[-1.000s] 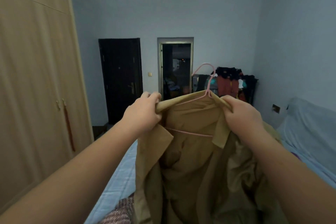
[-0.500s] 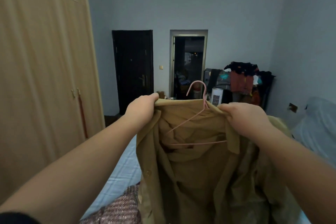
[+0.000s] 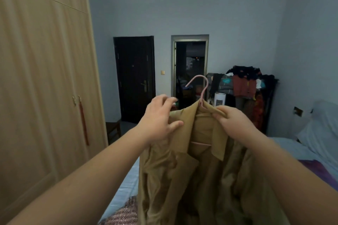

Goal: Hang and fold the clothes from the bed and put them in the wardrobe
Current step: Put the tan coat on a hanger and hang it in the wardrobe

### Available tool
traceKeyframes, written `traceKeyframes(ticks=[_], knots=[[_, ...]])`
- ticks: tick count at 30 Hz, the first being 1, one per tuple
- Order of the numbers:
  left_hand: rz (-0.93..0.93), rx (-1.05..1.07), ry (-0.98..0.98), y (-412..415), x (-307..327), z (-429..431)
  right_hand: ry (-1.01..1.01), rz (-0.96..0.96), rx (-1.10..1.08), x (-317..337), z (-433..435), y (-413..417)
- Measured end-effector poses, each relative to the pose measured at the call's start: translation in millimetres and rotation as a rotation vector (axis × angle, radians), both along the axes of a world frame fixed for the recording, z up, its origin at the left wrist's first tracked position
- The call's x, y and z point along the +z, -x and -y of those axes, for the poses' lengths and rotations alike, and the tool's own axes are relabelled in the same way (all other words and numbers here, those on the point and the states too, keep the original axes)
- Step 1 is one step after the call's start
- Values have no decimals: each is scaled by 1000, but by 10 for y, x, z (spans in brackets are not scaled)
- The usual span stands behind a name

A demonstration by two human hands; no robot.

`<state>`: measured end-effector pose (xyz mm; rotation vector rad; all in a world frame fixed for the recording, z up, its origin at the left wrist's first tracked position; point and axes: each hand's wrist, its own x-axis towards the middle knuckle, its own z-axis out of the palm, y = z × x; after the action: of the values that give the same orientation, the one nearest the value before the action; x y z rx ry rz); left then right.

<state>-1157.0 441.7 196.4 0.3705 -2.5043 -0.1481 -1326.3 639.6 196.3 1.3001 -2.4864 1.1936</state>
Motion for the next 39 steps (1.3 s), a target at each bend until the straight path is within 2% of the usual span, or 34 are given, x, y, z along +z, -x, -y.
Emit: traceKeyframes(ticks=[3, 5, 7, 9, 12, 14, 16, 18, 19, 21, 23, 26, 29, 30, 32, 34, 36, 39], knots=[[137, -204, -153, 36, 7, -63, 12, 40, 77, 21, 32, -66], [103, -277, -252, 44, -15, -38, -13, 103, 119, 68, -9, -78], [50, -339, -321, 26, -7, -6, -86, 247, 140, 116, -104, -18], [22, -361, -339, 24, 37, 40, -126, 322, 85, 125, -172, 87], [-55, -319, -352, 35, 171, 106, 88, 55, -101, 101, -175, 202], [-128, -268, -368, 32, 260, 173, 207, -5, 28, 68, -161, 149], [-191, -240, -405, 15, 342, 229, 51, 17, 229, 41, -114, -5], [-242, -218, -413, -10, 422, 234, -187, -187, 244, -3, -21, -113], [-256, -202, -408, -30, 460, 224, -219, -303, 209, -24, 24, -129], [-259, -166, -404, -92, 529, 200, -127, -352, 186, -34, 90, -138], [-215, -123, -308, -189, 593, 208, -10, -225, 260, -31, 151, -110], [-105, -88, -192, -419, 663, 293, 12, 74, 338, 114, 270, -50], [-27, -94, -165, -697, 681, 367, -121, 420, 434, 377, 327, -11], [-3, -106, -185, -783, 691, 360, -181, 436, 443, 427, 372, -18], [70, -103, -210, -950, 712, 345, -220, 291, 431, 454, 554, -100], [83, -40, -171, -1118, 722, 386, -96, 145, 457, 415, 775, -247], [6, 49, -144, -1374, 747, 514, 8, 36, 570, 344, 958, -469], [-18, 166, -122, -1848, 835, 650, -64, -270, 630, 237, 1207, -785]])
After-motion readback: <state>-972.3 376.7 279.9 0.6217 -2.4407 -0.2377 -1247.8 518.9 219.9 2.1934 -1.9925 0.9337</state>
